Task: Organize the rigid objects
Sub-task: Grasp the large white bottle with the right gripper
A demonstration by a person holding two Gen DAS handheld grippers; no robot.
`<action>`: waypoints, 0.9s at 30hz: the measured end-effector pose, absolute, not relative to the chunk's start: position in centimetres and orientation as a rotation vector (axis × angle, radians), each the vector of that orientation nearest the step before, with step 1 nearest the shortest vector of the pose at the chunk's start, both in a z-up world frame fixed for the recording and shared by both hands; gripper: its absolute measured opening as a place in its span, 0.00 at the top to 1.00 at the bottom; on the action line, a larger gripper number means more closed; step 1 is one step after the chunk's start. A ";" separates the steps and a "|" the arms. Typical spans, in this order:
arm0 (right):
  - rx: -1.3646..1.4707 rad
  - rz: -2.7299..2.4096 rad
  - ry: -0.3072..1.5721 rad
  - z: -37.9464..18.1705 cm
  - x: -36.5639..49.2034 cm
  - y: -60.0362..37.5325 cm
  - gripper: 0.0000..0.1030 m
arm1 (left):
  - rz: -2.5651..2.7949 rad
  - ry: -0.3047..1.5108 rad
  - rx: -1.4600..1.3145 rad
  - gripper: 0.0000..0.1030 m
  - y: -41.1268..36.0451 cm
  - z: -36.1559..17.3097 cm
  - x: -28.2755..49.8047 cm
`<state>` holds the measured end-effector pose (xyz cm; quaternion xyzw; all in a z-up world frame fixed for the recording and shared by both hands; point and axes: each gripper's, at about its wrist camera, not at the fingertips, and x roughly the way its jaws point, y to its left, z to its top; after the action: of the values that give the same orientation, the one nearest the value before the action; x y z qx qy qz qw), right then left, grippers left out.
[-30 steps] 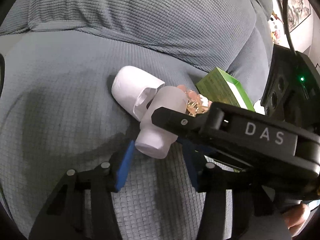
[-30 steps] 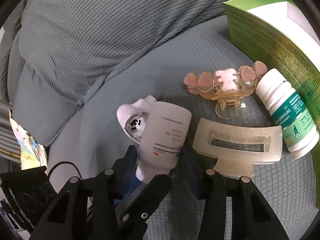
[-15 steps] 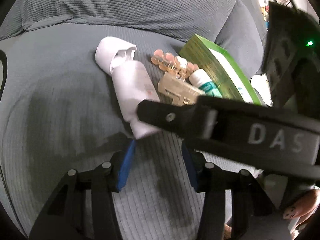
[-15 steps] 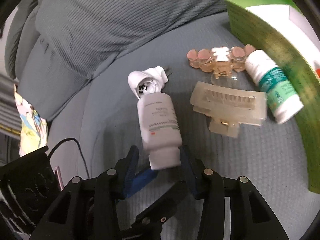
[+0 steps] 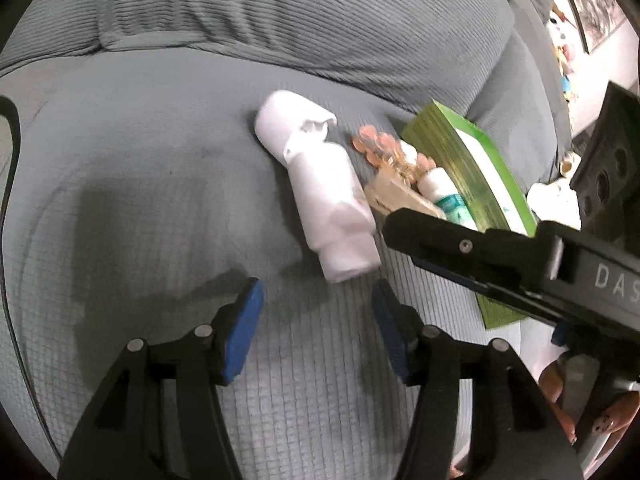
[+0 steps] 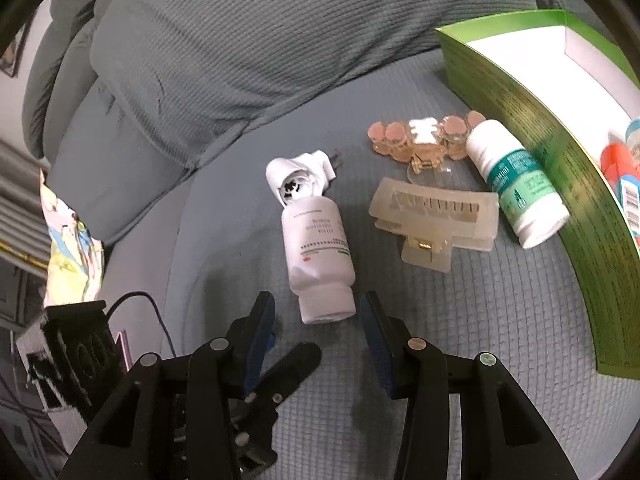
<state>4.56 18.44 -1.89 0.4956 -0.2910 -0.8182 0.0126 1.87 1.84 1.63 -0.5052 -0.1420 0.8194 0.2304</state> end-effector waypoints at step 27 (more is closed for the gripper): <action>1.666 -2.423 -0.894 -5.6 -0.9 17.4 0.51 | 2.148 -0.456 -1.444 0.57 4.2 0.4 -1.8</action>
<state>-0.87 17.42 -5.56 0.5419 -0.2906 -0.7879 0.0342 -1.82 4.18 0.36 -0.5315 -0.1677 0.7905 0.2539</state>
